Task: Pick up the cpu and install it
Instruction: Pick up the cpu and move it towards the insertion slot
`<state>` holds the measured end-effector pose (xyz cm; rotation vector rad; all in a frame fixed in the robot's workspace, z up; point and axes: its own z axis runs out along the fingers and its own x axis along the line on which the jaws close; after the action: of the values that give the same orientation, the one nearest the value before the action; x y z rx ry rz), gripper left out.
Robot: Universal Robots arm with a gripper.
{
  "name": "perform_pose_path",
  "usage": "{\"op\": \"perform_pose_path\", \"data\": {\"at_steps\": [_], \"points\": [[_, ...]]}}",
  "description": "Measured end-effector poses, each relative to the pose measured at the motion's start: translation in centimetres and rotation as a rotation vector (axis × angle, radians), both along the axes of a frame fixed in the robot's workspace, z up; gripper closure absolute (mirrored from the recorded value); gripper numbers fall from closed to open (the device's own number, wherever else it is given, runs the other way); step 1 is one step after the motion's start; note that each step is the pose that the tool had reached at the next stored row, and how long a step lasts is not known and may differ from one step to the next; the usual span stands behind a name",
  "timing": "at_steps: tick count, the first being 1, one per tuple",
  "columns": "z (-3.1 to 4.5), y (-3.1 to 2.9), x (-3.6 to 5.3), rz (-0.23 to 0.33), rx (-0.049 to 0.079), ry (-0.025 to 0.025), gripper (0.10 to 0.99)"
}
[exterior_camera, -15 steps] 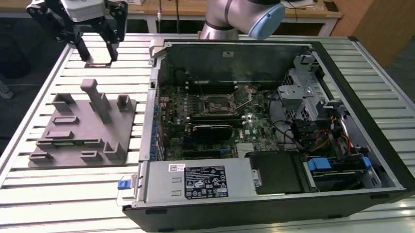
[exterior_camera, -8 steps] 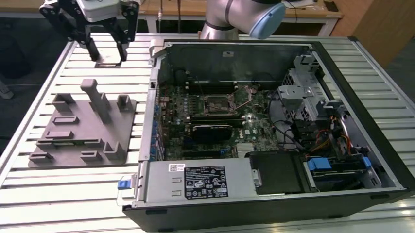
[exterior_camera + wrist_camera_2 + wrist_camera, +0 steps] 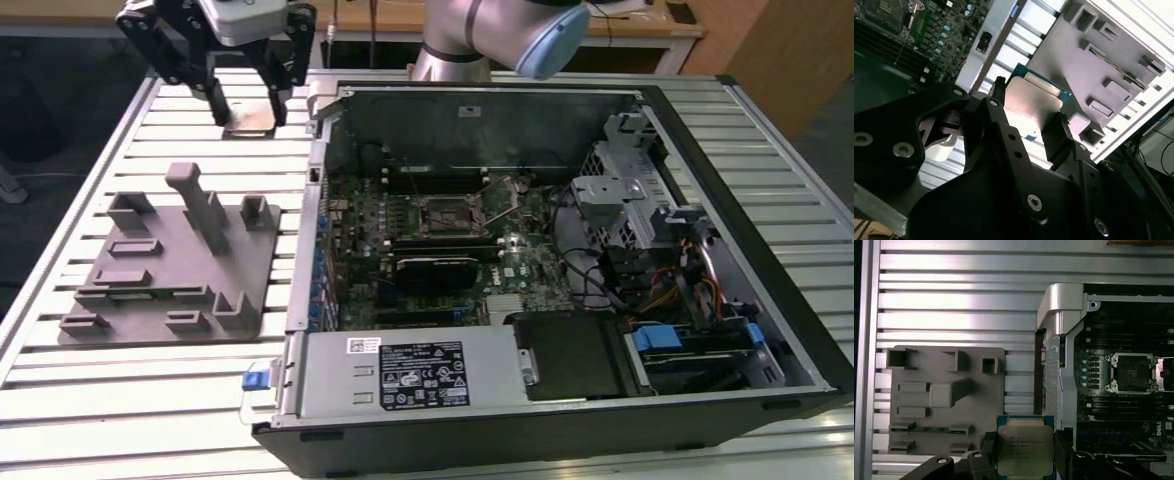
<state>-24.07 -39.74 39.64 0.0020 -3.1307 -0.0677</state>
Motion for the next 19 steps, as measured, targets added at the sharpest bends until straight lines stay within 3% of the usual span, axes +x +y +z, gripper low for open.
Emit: {"op": "perform_pose_path", "data": {"at_steps": [19], "points": [[0.00,0.01,5.45,0.000,0.000,0.0076,0.545]]}}
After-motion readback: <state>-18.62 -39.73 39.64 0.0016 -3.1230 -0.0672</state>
